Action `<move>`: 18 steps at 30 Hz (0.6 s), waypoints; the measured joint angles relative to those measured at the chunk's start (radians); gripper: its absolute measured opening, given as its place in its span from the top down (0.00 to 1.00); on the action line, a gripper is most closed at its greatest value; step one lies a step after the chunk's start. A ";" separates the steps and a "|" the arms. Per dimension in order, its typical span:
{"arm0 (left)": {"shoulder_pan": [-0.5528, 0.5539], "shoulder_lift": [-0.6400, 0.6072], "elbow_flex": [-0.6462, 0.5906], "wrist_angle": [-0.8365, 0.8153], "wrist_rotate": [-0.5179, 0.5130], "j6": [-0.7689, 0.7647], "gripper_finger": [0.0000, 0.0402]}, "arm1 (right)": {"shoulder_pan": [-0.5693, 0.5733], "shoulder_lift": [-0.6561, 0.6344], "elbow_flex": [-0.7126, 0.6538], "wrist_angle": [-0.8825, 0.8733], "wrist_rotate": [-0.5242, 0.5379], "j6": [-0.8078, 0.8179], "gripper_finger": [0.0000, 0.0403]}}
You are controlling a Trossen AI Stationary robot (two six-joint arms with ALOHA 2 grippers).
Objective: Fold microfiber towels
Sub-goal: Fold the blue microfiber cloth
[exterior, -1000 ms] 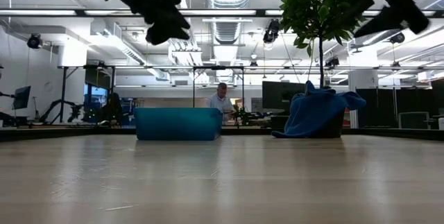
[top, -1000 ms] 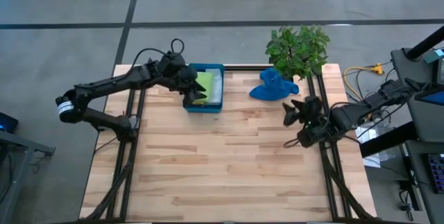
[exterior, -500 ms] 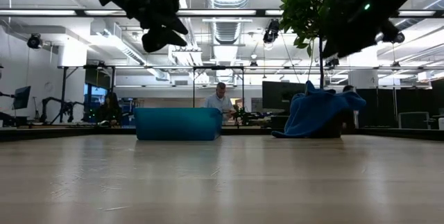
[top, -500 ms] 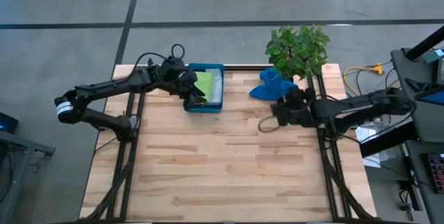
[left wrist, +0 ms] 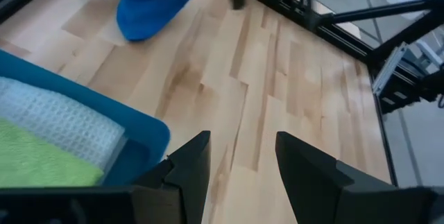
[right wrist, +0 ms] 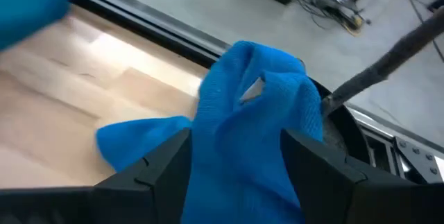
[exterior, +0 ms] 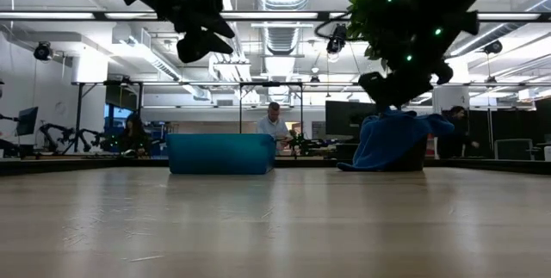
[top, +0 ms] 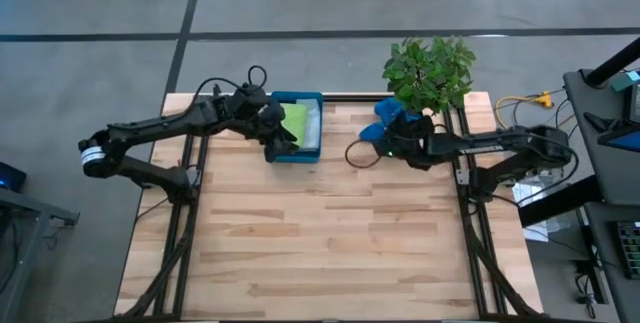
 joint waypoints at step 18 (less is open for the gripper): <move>-0.043 -0.001 0.000 -0.001 -0.002 -0.027 0.63 | -0.042 -0.003 0.174 -0.175 -0.099 -0.025 0.97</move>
